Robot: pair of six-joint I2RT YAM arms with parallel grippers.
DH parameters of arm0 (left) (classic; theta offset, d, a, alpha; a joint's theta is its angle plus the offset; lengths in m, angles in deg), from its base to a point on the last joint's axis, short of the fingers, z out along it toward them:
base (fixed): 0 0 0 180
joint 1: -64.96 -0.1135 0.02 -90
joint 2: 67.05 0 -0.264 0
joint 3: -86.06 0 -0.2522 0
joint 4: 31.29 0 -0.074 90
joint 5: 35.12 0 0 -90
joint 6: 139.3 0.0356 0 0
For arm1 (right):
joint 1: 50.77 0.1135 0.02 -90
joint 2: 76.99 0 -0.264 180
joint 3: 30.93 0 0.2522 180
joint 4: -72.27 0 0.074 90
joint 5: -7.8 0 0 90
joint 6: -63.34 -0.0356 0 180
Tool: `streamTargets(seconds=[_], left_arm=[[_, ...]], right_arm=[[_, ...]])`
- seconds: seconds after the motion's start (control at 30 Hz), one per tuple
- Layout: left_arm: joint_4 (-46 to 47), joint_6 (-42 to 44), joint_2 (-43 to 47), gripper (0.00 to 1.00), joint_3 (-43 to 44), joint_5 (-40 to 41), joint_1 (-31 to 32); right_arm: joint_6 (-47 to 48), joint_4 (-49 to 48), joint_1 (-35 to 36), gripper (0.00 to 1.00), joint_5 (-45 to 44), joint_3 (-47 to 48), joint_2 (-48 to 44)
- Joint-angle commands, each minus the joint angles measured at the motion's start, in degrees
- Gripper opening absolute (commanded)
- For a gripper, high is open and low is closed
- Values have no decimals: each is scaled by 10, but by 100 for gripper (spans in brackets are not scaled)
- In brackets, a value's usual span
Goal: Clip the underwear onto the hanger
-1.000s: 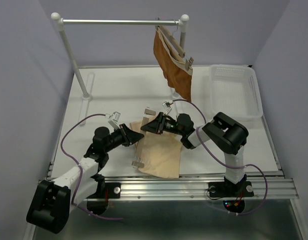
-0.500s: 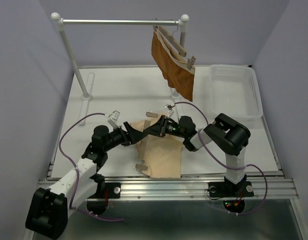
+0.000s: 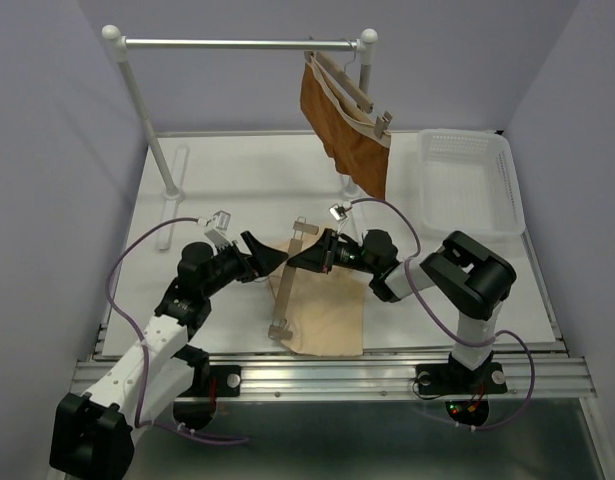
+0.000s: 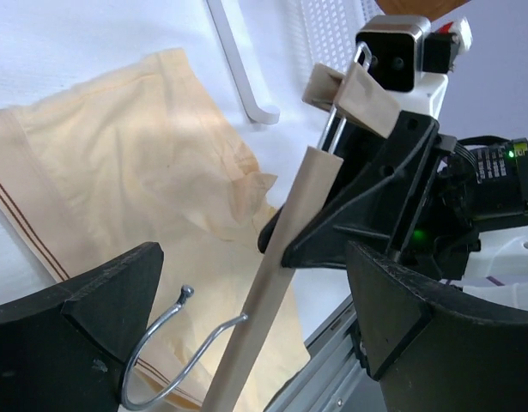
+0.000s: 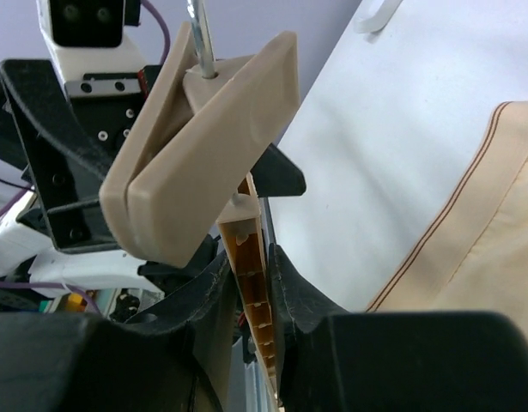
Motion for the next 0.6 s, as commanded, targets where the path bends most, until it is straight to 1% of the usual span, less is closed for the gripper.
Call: streamTargets(seconds=[0.0, 0.17, 0.2, 0.3, 0.43, 0.57], left_arm=[[40, 12, -17, 99, 37, 9, -6], [78, 27, -79, 99, 67, -16, -23], [80, 28, -103, 99, 78, -23, -26], [90, 33, -134, 99, 94, -50, -41], [91, 40, -127, 99, 96, -56, -49], [96, 39, -110, 99, 95, -70, -58]], right_arm=[[27, -182, 4, 1, 40, -7, -35], [55, -125, 4, 1, 66, -14, -68], [64, -114, 4, 1, 67, -14, -72], [74, -91, 4, 1, 62, -17, -81], [95, -37, 4, 1, 55, -10, -94], [107, -4, 4, 1, 67, -4, -103]])
